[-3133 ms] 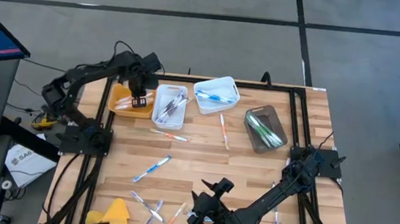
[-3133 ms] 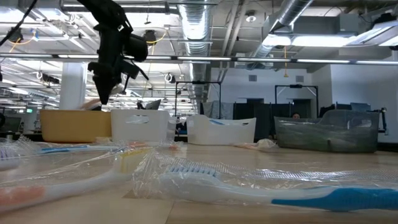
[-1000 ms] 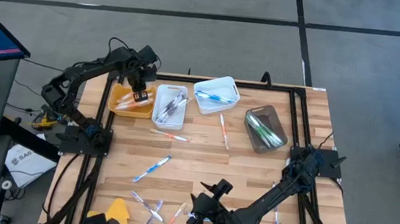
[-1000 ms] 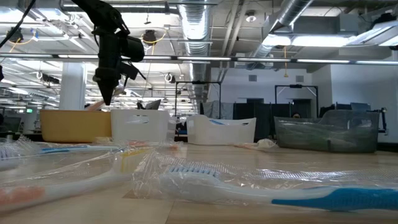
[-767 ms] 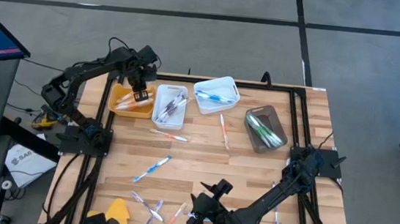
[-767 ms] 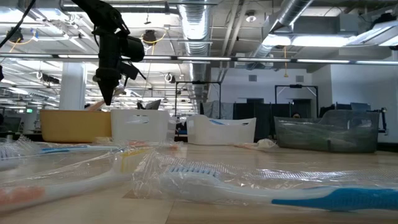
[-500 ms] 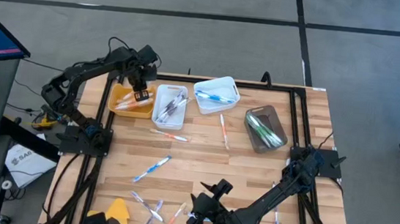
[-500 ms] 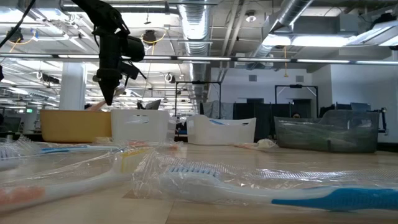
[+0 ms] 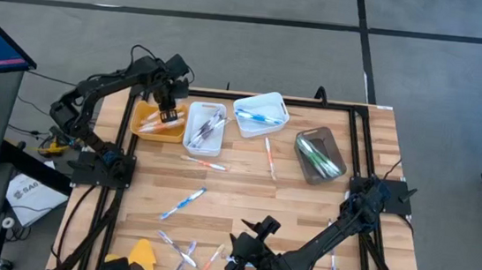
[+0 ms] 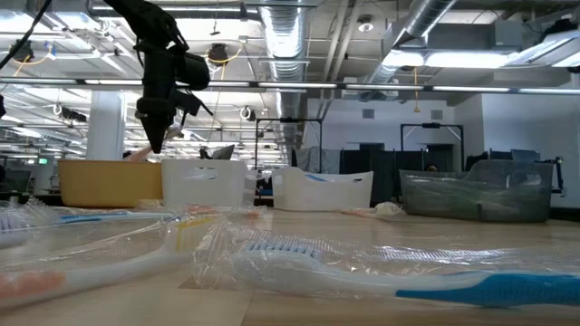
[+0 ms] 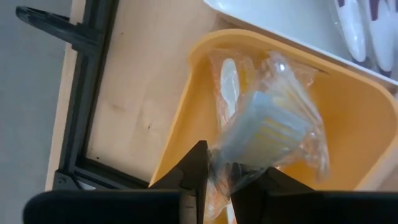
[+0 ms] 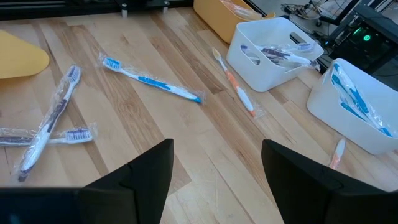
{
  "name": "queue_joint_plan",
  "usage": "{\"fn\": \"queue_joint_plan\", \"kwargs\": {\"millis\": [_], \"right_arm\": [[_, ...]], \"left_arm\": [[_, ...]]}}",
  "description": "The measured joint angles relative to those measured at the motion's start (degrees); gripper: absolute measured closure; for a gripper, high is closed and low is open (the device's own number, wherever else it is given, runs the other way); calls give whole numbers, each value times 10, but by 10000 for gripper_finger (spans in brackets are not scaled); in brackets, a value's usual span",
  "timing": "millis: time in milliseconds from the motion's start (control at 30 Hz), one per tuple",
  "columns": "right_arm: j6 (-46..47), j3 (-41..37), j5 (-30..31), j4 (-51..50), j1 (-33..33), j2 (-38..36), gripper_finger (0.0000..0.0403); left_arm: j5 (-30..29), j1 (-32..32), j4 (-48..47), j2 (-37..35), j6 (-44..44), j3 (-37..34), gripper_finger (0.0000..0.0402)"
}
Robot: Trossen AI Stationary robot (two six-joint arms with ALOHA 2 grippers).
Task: Pick & Place Toothbrushes
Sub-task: Put the orange toothbrush into the yellow bin, then put the purple toothbrush into the left white bin
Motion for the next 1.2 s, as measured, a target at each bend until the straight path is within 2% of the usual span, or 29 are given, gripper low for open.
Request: {"fn": "queue_joint_plan", "kwargs": {"millis": [167,467,633,833,967,1067,1200], "right_arm": [[0,0,0,0,0,0,165],[0,0,0,0,0,0,165],[0,0,0,0,0,0,165],[0,0,0,0,0,0,165],[-1,0,0,0,0,0,165],[-14,0,0,3,0,0,165],[-15,0,0,3,-2,0,165]], "left_arm": [[6,0,-5,0,0,0,347],[6,0,-8,0,-2,0,282],[6,0,-7,-4,-2,0,264],[6,-12,-7,-51,-2,0,260],[10,-46,-6,-106,-12,0,260],[65,-86,-4,-147,-59,0,260],[162,-162,-1,-195,-73,-25,260]]}}
